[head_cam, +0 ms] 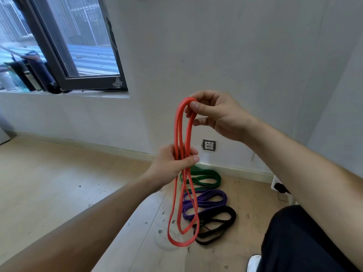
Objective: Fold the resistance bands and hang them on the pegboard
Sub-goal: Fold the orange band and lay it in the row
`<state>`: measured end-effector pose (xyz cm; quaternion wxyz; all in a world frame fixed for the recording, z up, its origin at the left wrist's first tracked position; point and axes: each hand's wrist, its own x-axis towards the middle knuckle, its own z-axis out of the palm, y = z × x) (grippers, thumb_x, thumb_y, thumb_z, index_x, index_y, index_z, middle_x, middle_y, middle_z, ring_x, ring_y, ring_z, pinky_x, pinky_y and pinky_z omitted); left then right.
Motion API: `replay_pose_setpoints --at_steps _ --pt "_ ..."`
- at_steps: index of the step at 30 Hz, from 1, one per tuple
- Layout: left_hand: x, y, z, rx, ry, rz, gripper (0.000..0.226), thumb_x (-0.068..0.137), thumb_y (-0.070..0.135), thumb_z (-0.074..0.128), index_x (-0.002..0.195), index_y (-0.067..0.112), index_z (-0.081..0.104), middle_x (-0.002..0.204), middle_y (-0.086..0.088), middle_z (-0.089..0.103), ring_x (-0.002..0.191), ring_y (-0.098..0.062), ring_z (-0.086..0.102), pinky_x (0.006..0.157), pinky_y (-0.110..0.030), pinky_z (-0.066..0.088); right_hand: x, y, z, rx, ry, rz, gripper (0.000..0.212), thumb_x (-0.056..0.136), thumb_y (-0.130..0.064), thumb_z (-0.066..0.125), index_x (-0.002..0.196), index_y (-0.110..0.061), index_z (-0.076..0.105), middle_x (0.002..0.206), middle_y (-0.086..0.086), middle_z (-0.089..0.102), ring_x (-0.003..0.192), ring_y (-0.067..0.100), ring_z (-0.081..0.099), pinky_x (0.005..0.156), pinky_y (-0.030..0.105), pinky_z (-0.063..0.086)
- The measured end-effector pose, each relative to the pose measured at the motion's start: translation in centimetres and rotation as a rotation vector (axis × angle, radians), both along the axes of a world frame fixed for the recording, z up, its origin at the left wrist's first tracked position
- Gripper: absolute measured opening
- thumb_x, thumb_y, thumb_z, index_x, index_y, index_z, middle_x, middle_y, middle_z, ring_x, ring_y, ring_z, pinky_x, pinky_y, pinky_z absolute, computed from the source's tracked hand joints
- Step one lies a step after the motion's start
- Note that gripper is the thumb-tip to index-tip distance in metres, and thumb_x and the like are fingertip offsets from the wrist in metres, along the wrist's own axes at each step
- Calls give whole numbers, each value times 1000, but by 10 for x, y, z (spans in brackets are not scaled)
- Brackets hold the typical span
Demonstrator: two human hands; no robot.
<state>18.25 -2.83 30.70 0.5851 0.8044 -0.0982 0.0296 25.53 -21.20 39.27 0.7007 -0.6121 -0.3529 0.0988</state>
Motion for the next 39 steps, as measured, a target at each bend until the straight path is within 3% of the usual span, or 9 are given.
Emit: replay_pose_setpoints --at_steps 5,10,19,22,26,30,32,36,39 --pt "1 9 -3 18 23 -77 13 90 10 74 104 10 72 95 -15 74 90 -26 75 81 -29 61 13 -21 0 135 86 -92 7 95 -8 60 97 -6 67 87 7 72 85 18 69 69 29 57" --pt "4 22 -7 159 84 -146 11 93 10 70 104 12 72 90 -4 76 91 -21 75 84 -30 61 28 -40 -10 124 143 -169 10 101 -5 54 99 -3 64 88 8 71 83 17 70 71 30 60" --pt "8 30 1 189 114 -147 17 94 15 69 111 12 71 97 -9 78 96 -21 75 89 -31 60 46 -57 -29 175 260 -292 14 101 -2 53 96 -5 65 84 6 70 76 15 70 69 27 60" --pt "9 37 6 60 139 -135 18 97 10 64 115 9 70 95 -12 77 94 -23 75 89 -31 60 55 -72 -47 27 311 -290 17 97 7 54 100 -7 64 82 5 73 81 18 72 71 30 62" --pt "10 52 14 -11 139 -73 21 96 12 63 115 9 72 89 -5 74 84 -20 72 82 -28 61 59 -86 -74 -444 288 -214 22 91 10 63 106 -5 67 97 8 76 101 23 71 95 44 58" --pt "10 58 19 42 122 -65 20 97 13 64 114 10 73 85 0 73 79 -17 70 77 -26 60 52 -70 -82 -781 185 -64 23 89 -3 73 111 -12 70 111 7 75 107 21 69 104 46 53" --pt "10 57 20 102 100 -73 18 96 15 65 111 11 74 85 -1 74 78 -16 70 77 -27 60 44 -58 -77 -916 98 -6 42 85 -15 80 125 -18 66 120 4 72 116 22 65 107 43 50" --pt "8 51 20 215 82 -140 14 95 17 68 105 12 76 89 -9 76 80 -18 72 81 -30 61 16 -19 -48 -847 -107 -15 68 81 -33 84 142 -25 54 135 -6 61 126 12 55 106 31 47" --pt "7 49 21 259 49 -168 14 96 18 68 106 13 76 89 -10 75 82 -20 72 80 -30 61 -3 15 -42 -864 -270 21 57 83 -38 81 134 -20 61 123 -4 68 115 8 62 99 26 50"
